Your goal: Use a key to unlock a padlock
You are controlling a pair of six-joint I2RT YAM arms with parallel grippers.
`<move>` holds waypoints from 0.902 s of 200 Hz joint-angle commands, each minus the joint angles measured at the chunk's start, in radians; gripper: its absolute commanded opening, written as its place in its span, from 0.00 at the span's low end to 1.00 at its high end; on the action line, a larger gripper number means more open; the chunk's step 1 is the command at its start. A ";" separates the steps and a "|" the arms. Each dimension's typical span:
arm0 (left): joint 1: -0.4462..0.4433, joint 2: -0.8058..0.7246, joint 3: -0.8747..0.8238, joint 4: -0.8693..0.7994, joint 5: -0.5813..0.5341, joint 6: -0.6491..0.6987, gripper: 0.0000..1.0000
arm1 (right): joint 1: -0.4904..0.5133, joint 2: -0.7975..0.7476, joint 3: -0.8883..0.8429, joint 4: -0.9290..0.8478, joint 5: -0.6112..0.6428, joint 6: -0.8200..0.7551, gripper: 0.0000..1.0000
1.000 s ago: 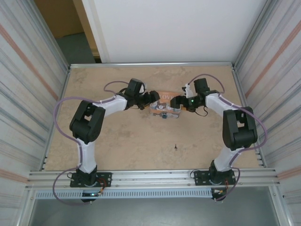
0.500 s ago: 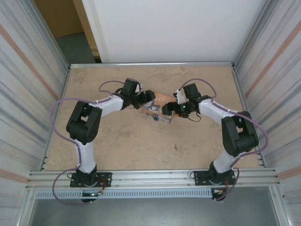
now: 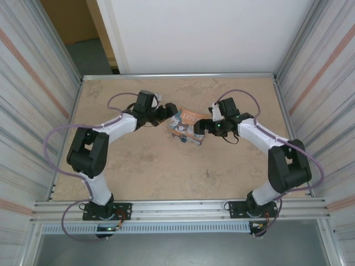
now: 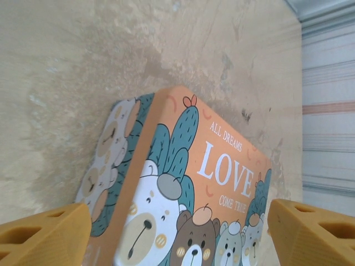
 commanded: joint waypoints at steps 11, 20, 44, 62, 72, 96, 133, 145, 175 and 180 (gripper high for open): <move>0.020 -0.150 -0.076 -0.057 -0.034 0.072 0.83 | -0.002 -0.126 -0.042 -0.141 0.117 -0.007 0.99; 0.019 -0.196 -0.103 -0.065 -0.040 0.085 0.83 | 0.004 -0.159 -0.054 -0.180 0.132 -0.007 0.97; 0.004 -0.343 -0.226 -0.071 -0.064 0.099 0.82 | 0.031 -0.262 -0.108 -0.274 0.159 0.013 0.90; -0.032 -0.464 -0.324 -0.089 -0.111 0.106 0.82 | 0.050 -0.346 -0.173 -0.316 0.153 0.059 0.85; -0.062 -0.528 -0.375 -0.097 -0.133 0.104 0.82 | 0.062 -0.392 -0.215 -0.328 0.140 0.092 0.82; -0.146 -0.651 -0.499 -0.102 -0.201 0.058 0.81 | 0.108 -0.483 -0.301 -0.354 0.125 0.175 0.77; -0.277 -0.743 -0.625 -0.047 -0.301 -0.044 0.80 | 0.180 -0.572 -0.414 -0.329 0.121 0.288 0.68; -0.305 -0.745 -0.636 -0.033 -0.329 -0.061 0.80 | 0.196 -0.576 -0.448 -0.303 0.114 0.326 0.65; -0.350 -0.712 -0.632 -0.001 -0.374 -0.080 0.80 | 0.227 -0.510 -0.477 -0.255 0.097 0.360 0.54; -0.353 -0.703 -0.630 0.005 -0.379 -0.083 0.80 | 0.231 -0.494 -0.472 -0.255 0.100 0.358 0.52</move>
